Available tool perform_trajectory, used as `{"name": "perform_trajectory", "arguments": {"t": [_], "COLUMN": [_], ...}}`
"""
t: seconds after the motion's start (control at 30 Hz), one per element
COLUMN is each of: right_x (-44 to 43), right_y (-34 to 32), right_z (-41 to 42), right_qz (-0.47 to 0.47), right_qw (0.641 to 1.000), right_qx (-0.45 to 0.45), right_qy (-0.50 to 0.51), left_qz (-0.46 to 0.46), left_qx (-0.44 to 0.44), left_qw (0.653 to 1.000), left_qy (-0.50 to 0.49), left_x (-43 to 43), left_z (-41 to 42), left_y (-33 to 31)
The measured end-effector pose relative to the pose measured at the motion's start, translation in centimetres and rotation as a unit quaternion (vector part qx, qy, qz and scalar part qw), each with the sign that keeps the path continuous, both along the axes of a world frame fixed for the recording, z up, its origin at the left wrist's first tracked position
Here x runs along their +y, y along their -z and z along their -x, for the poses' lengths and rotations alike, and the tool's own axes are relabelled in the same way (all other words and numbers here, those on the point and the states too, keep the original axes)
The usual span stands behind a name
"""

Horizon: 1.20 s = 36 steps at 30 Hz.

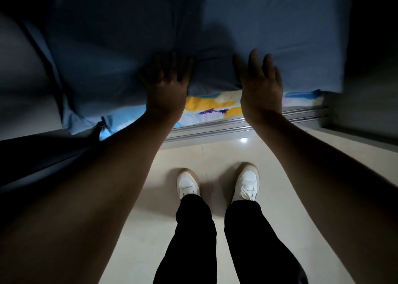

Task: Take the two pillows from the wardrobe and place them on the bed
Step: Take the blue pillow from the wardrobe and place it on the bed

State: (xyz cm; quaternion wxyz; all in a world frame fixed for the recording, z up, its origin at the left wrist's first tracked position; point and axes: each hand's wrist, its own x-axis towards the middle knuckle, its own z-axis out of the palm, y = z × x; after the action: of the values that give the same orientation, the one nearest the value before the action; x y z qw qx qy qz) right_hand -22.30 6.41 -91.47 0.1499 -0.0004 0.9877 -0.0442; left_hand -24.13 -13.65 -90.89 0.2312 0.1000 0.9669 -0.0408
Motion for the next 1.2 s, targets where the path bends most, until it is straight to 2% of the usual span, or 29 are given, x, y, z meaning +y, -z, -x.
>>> {"name": "perform_trajectory", "arguments": {"t": [0.2,0.3,0.47,0.7,0.9,1.03,1.2], "right_x": [0.6,1.2,2.8,4.3,4.6,5.4,9.8], "right_y": [-13.8,-20.5,-29.3,-37.3,-41.4,-45.5,-51.1], "right_z": [1.3,1.0,-5.8,-22.3,-28.7,-33.4,-44.2], "right_qz": [0.031,0.028,0.025,0.061,0.046,0.029,-0.009], "right_qw": [0.999,0.999,0.999,0.993,0.995,0.995,0.991], "right_qx": [0.004,0.029,0.013,-0.033,-0.063,-0.045,-0.017], "right_qy": [-0.02,-0.019,0.037,0.094,0.064,0.085,0.133], "left_qz": [0.022,-0.008,-0.055,-0.075,-0.077,-0.076,-0.106], "left_qx": [0.039,0.053,0.042,-0.002,-0.018,0.017,0.062], "left_qw": [0.998,0.997,0.993,0.981,0.979,0.973,0.953], "left_qy": [0.048,0.057,0.097,0.18,0.189,0.215,0.275], "left_x": [-0.6,-0.5,1.6,3.4,2.5,4.0,10.1], "left_z": [1.6,1.9,-2.1,-14.9,-22.6,-25.6,-32.7], "left_y": [-14.5,-21.1,-29.2,-35.2,-38.1,-41.6,-47.3]}}
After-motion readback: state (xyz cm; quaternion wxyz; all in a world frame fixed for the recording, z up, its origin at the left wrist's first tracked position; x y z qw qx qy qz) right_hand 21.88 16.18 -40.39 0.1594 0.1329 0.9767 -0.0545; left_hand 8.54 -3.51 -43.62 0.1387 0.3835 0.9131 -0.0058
